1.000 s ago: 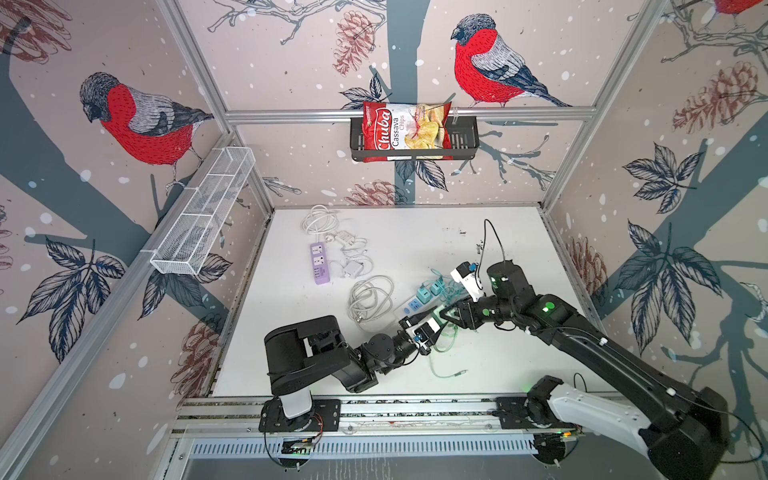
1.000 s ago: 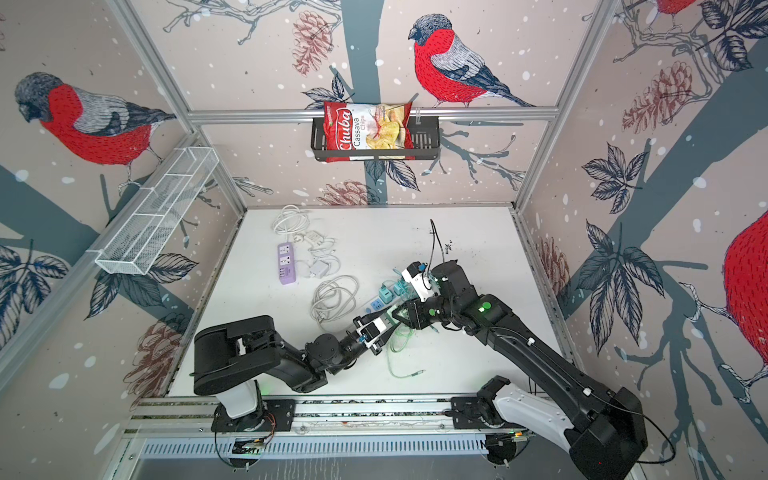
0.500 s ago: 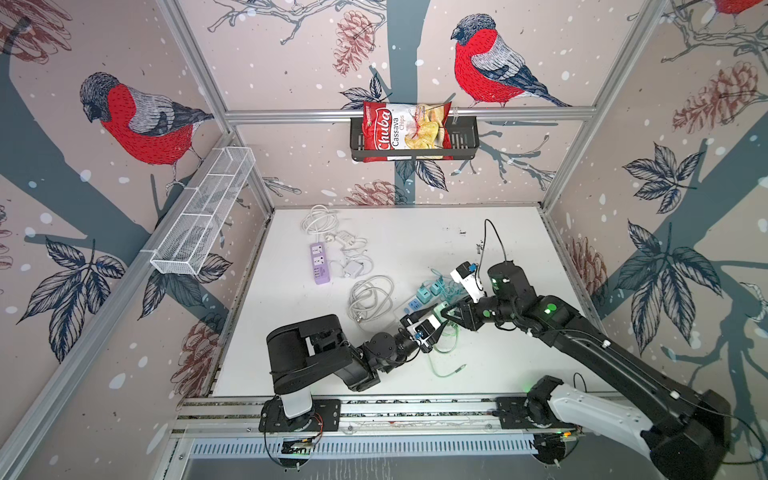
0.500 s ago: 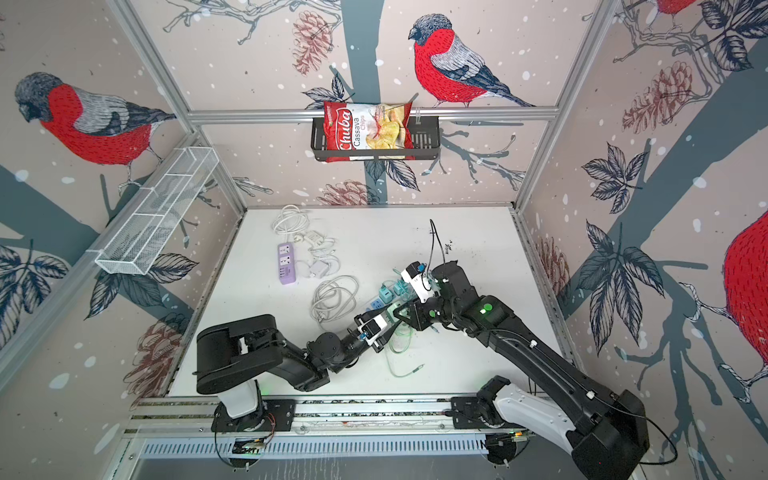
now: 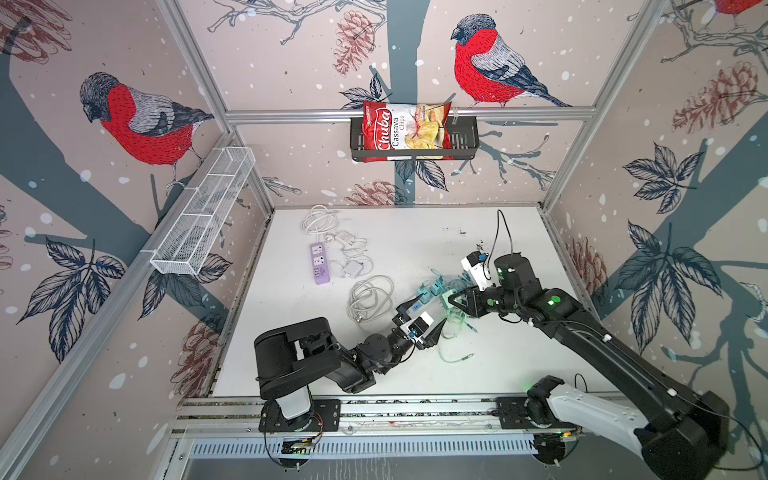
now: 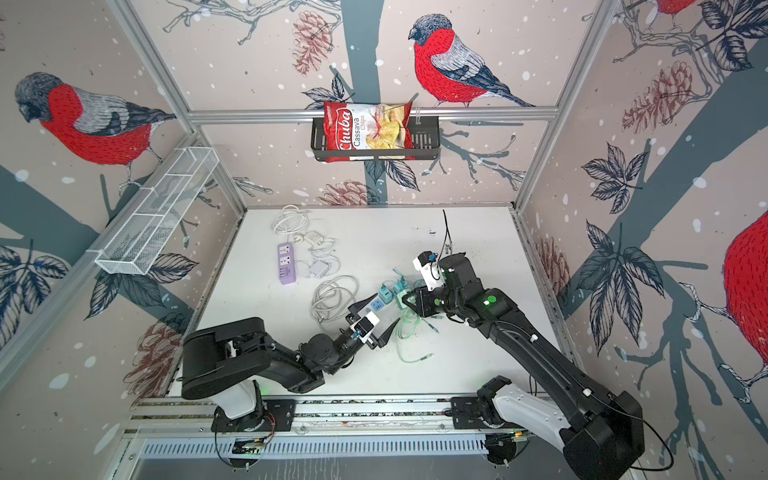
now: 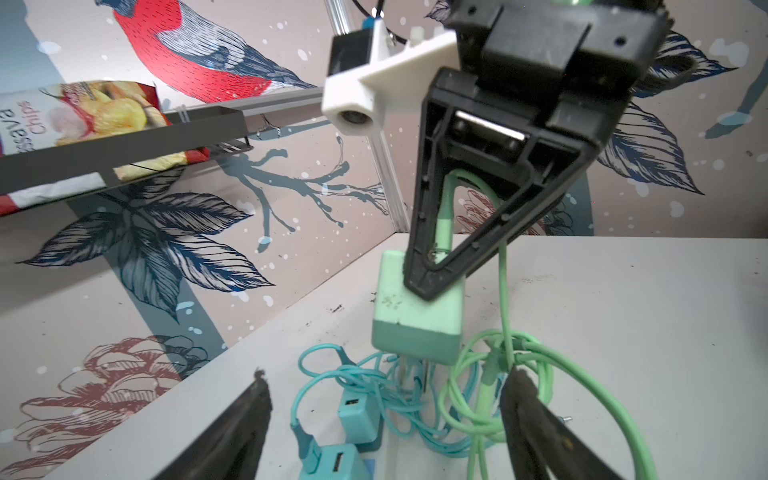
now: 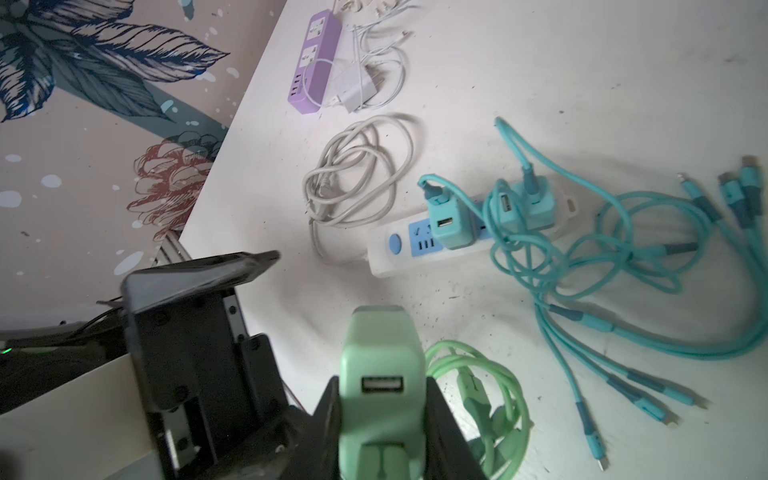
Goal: Insert the plug
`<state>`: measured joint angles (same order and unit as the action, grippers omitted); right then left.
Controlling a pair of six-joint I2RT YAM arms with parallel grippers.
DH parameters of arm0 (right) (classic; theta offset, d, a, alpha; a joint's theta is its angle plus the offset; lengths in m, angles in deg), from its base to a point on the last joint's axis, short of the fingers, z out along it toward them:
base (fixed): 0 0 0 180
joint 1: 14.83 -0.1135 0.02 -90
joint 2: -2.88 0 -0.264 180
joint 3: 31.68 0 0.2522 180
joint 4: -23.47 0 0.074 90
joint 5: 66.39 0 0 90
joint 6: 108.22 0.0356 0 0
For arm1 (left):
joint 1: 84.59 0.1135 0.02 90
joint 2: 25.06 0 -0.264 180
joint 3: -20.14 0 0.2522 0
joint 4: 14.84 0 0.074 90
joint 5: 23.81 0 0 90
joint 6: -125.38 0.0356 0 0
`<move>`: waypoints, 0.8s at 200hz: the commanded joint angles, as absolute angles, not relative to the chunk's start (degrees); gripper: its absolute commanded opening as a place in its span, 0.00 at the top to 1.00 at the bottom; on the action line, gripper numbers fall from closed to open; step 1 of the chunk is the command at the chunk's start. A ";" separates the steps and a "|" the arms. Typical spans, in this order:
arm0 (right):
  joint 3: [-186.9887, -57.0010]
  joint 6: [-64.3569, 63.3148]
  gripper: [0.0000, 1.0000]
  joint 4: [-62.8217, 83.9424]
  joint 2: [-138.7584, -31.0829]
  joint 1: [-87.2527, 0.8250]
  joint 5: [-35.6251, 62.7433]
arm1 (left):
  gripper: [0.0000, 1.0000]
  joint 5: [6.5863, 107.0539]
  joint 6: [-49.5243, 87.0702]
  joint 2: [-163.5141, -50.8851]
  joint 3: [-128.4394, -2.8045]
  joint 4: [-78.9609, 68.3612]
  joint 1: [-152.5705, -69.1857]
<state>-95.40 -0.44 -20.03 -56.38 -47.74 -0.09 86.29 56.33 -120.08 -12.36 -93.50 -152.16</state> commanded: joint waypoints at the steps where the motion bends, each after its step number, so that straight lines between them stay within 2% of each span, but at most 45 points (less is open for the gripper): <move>1: -96.83 -1.78 0.88 -21.59 -57.32 -47.04 3.65 | 0.15 93.33 56.70 -116.10 -12.04 -92.37 -152.18; 55: -98.65 -1.35 0.88 -24.84 -58.30 -46.48 15.70 | 0.12 106.55 48.60 -95.14 -14.27 -57.98 -152.09; 81: -98.15 -1.43 0.88 -24.17 -57.50 -46.81 16.31 | 0.12 110.34 43.28 -85.23 -13.55 -43.93 -151.83; 129: -97.22 -2.59 0.88 -21.10 -59.01 -53.23 16.92 | 0.11 112.21 35.10 -71.84 -12.03 -26.68 -150.23; 160: -97.74 -3.87 0.87 -19.62 -61.84 -58.55 18.69 | 0.10 111.06 33.09 -67.14 -10.61 -24.05 -149.06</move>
<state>-97.43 -2.06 -22.69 -60.10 -56.06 16.43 111.21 36.66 -69.31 -11.42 -29.90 -149.84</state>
